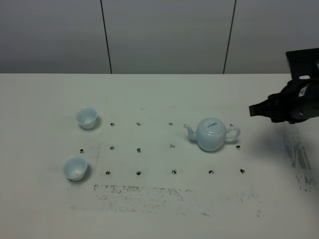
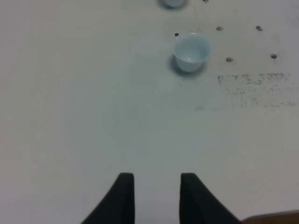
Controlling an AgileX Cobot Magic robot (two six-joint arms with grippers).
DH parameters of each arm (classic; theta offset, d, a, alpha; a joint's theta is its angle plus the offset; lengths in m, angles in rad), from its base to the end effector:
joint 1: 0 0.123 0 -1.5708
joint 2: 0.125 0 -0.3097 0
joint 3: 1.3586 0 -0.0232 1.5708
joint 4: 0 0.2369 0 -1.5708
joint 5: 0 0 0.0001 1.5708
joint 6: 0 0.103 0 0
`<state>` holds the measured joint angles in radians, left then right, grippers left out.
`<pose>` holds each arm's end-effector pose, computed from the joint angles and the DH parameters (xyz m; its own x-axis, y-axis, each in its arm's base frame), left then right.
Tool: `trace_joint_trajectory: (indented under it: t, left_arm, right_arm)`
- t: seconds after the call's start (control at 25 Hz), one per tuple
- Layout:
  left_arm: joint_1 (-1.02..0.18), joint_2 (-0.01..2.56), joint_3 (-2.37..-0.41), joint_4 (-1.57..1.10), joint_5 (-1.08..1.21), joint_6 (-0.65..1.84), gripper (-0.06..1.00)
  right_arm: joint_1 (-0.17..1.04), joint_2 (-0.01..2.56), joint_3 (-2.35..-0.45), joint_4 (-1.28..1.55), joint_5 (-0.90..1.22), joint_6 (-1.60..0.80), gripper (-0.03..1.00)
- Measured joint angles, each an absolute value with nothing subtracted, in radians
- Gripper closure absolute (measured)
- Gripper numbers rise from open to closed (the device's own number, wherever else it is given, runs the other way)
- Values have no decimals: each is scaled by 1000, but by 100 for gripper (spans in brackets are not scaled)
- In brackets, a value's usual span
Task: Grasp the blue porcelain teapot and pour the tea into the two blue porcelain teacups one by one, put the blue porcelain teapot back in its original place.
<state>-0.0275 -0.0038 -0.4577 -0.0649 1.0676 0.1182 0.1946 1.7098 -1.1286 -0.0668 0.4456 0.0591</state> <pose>-0.0283 -0.0051 0.2528 -0.4864 0.1000 -0.8680 0.1195 0.9917 0.0473 0.3549 0.0669 0.2469 -0.7914 -0.1572 -0.5908 -0.1776 0.9838 -0.0239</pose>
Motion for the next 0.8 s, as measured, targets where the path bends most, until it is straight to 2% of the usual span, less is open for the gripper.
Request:
trace_joint_trajectory:
  t: [0.28, 0.8]
  left_arm:
    - [-27, -4, -458, -65, 1068, 118, 64]
    - [-27, -4, -458, -65, 1068, 118, 64]
  right_arm:
    - [231, 1871, -1264, -88, 445, 60, 61]
    - [274, 1950, -1272, -107, 444, 60, 61]
